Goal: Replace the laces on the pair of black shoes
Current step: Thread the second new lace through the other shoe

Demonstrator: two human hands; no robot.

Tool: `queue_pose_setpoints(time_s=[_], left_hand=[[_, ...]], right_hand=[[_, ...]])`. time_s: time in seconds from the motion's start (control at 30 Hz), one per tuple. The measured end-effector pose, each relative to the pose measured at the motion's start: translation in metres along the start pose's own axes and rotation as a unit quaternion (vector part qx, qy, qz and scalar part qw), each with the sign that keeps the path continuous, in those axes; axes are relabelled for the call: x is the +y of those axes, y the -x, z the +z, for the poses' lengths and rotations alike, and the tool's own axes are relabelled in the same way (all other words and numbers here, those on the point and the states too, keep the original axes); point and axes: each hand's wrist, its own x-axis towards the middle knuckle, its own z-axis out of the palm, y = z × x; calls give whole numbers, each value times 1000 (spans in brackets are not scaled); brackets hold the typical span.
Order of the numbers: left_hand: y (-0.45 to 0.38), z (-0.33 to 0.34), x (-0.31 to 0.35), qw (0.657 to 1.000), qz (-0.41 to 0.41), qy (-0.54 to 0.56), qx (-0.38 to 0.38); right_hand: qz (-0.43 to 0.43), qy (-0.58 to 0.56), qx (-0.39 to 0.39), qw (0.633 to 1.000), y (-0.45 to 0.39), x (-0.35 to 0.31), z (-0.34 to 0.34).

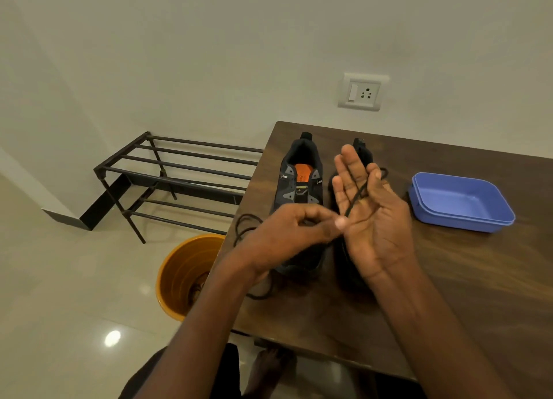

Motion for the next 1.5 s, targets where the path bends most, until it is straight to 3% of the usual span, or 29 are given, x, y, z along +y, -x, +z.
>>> queue_pose_setpoints(time_s=[0.1, 0.17, 0.23, 0.3, 0.4, 0.43, 0.5, 0.57, 0.63, 0.77, 0.8, 0.97, 1.1, 1.27, 1.37, 1.5], left_hand=[[-2, 2, -6, 999, 18, -33, -5], [-4, -9, -12, 997, 19, -2, 70], [-7, -20, -18, 982, 24, 71, 171], [-10, -24, -23, 959, 37, 105, 260], [-18, -25, -32, 949, 75, 26, 305], [-22, -27, -36, 949, 90, -16, 303], [-29, -30, -41, 949, 104, -83, 285], [-34, -32, -43, 945, 113, -131, 277], [-38, -35, -43, 941, 138, -142, 275], [-42, -42, -48, 941, 177, -80, 276], [-43, -42, -50, 943, 172, -46, 280], [-48, -41, -52, 949, 180, 50, 252], [-46, -40, -48, 948, 198, 31, 248], [-45, -31, -57, 926, 109, -158, 326], [-44, -21, -60, 916, 52, -242, 315], [-42, -17, -55, 904, 2, -237, 356]], right_hand=[[-24, 41, 4, 999, 1, 3, 4], [-44, 112, 39, 992, 2, -3, 6], [-69, 282, 101, 952, 4, -9, 3], [-62, 488, 134, 860, 7, -15, -2], [-39, 769, 126, 626, 13, -19, -13], [-82, 803, 129, 576, 14, -19, -14], [-234, 795, 113, 548, 16, -18, -8], [-324, 784, 36, 528, 8, -11, -2], [-313, 777, -52, 544, -5, -2, 1], [-159, 707, -92, 683, -21, 20, -1], [-144, 694, -86, 700, -22, 22, -5], [-185, 711, -98, 672, -27, 26, -23], [-173, 663, -77, 725, -31, 24, -23], [-200, 622, -30, 757, -34, 25, -24], [-203, 653, -38, 729, -38, 29, -27], [-209, 708, -61, 672, -41, 34, -30]])
